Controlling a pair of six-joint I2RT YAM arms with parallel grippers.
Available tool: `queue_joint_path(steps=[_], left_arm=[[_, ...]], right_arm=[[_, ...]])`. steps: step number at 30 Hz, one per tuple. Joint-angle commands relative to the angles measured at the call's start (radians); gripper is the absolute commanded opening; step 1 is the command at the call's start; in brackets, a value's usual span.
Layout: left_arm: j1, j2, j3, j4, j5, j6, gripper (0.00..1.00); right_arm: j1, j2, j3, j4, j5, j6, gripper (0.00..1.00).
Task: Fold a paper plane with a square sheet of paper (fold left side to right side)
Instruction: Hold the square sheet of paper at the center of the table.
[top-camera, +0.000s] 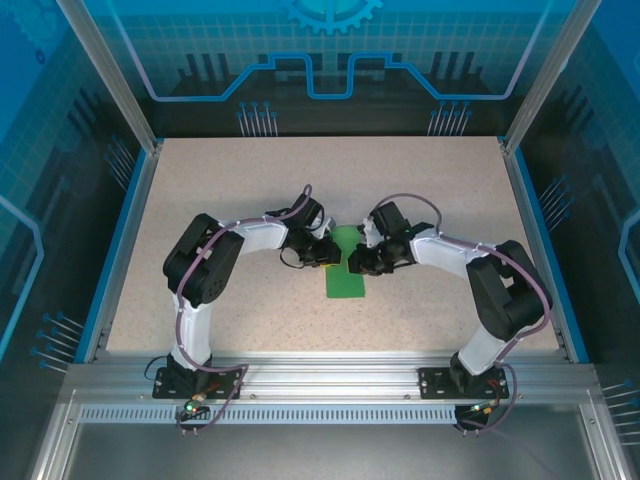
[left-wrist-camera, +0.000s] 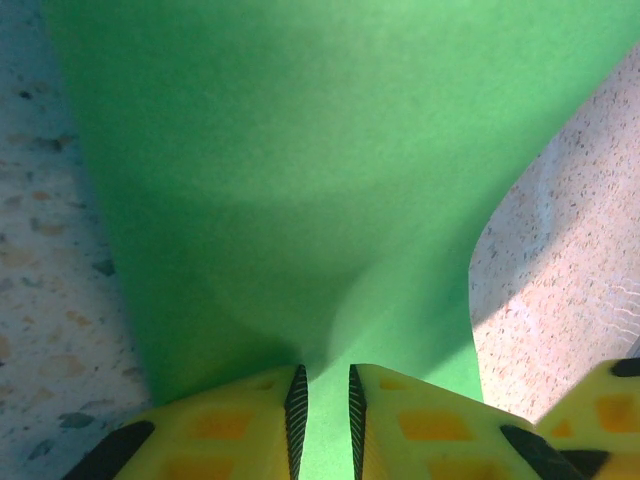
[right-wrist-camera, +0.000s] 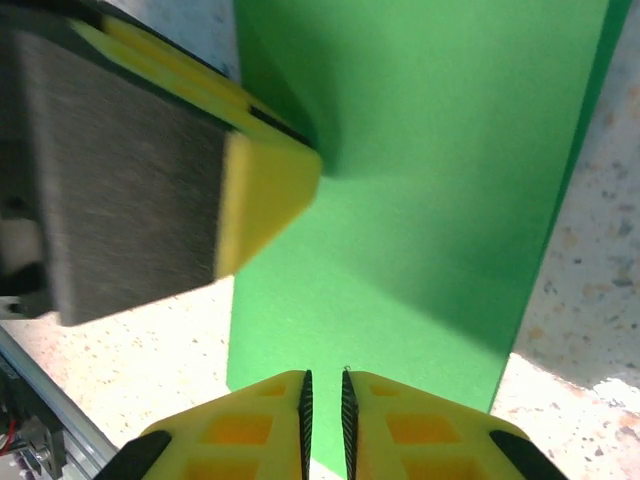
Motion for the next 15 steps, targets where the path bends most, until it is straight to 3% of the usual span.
queue_joint_path(steps=[1, 15], left_arm=[[-0.013, 0.0, -0.028, -0.039, -0.043, -0.009, 0.23], [-0.009, -0.018, 0.075, -0.088, -0.043, 0.009, 0.33]], right_arm=[[0.007, 0.034, -0.002, -0.051, 0.033, 0.01, 0.18], [0.016, 0.074, -0.034, -0.123, 0.093, -0.005, 0.18]])
